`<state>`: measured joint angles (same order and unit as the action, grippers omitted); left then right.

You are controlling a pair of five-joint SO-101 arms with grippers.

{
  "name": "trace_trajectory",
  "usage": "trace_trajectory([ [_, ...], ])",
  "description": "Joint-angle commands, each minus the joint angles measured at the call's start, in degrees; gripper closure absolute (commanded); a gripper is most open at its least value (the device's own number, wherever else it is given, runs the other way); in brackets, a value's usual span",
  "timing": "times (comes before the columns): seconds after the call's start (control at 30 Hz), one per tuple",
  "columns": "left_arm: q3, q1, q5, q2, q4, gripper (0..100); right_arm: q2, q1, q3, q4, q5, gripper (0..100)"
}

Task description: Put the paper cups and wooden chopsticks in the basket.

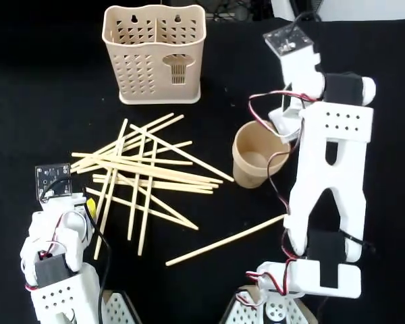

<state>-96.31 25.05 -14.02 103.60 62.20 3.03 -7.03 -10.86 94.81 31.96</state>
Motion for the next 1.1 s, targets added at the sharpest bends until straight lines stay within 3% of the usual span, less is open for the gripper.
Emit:
trace_trajectory([
  [0.0,-1.0,0.1,0.4,0.4,0.3,75,2.2,0.7,0.7,-2.5,3.3,77.7],
  [0.33,-1.0,0.1,0.4,0.4,0.3,75,2.2,6.9,4.7,-4.4,5.2,77.9],
  [0.97,-1.0,0.1,0.4,0.4,0.3,75,-0.6,2.3,17.5,-16.5,9.8,78.0],
  [1.07,-1.0,0.1,0.4,0.4,0.3,75,-3.4,2.2,17.4,-16.7,9.8,83.5],
])
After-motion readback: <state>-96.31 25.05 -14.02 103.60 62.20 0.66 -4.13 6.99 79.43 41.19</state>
